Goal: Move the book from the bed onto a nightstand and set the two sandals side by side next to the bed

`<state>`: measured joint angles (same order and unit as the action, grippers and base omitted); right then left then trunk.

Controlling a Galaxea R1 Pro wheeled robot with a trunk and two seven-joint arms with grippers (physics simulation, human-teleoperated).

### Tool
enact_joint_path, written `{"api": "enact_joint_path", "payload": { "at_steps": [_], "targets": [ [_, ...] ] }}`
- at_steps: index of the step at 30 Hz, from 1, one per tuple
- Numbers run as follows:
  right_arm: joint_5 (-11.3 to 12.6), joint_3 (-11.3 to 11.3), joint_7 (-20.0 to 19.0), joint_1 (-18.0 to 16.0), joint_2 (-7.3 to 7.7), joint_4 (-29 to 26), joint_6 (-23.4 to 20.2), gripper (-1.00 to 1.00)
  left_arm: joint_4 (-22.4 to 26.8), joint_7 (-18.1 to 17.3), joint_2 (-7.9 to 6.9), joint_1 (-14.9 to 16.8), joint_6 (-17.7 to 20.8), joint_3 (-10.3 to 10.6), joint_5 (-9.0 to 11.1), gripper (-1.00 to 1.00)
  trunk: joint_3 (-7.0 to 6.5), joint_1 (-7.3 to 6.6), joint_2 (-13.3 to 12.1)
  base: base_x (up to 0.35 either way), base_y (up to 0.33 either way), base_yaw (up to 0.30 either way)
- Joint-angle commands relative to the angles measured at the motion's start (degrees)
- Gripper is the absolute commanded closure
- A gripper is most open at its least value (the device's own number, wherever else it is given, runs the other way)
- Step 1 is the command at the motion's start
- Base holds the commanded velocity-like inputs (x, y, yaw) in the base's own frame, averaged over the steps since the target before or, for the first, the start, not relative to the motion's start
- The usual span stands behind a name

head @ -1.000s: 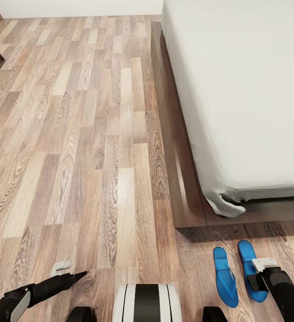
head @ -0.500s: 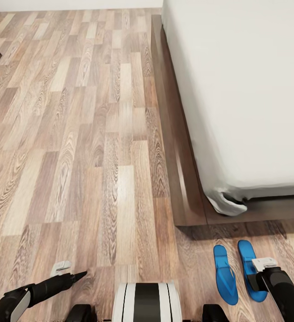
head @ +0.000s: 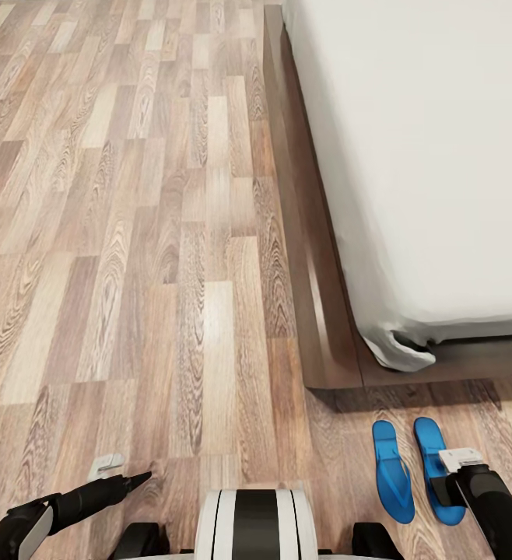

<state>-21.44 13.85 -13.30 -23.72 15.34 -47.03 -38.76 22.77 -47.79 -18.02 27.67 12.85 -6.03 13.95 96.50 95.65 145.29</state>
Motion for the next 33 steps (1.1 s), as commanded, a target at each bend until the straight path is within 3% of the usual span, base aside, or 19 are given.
{"api": "enact_joint_path", "payload": {
  "at_steps": [1,5,9,12,17,28,33],
  "targets": [
    [-0.6,0.1,-0.5,0.0,-0.03,-0.1,-0.2,1.00,0.0,-0.2,0.00,0.0,0.6,-0.1,0.4,-1.00,0.03,-0.01,0.0,0.000,0.000,0.000],
    [-0.6,0.1,-0.6,0.0,-0.01,-0.2,0.4,1.00,0.0,-0.2,0.00,0.0,0.6,-0.1,0.4,-1.00,0.03,-0.01,0.0,0.000,0.000,0.000],
    [-0.5,0.1,-0.6,0.0,-0.03,0.1,5.4,1.00,0.0,-0.2,0.00,0.0,0.6,-0.1,0.4,-1.00,0.03,-0.01,0.0,0.000,0.000,0.000],
    [-0.5,0.1,-0.5,0.0,-0.04,0.2,6.3,1.00,0.0,-0.2,0.00,0.0,0.6,-0.1,0.4,-1.00,0.03,-0.01,0.0,0.000,0.000,0.000],
    [-0.5,0.1,-0.5,0.0,-0.01,0.2,6.5,1.00,0.0,-0.2,0.00,0.0,0.6,-0.1,0.4,-1.00,0.03,-0.01,0.0,0.000,0.000,0.000],
    [-0.5,0.1,-0.5,0.0,-0.04,0.2,6.5,1.00,0.0,-0.2,0.00,0.0,0.6,-0.1,0.4,-1.00,2.47,0.28,0.2,0.000,0.000,0.000],
    [-0.5,0.1,-0.5,0.0,-0.05,0.2,6.5,1.00,0.0,-0.2,0.00,0.0,0.6,-0.1,0.4,-1.00,2.47,0.28,0.2,0.000,0.000,0.000]
  ]
}}
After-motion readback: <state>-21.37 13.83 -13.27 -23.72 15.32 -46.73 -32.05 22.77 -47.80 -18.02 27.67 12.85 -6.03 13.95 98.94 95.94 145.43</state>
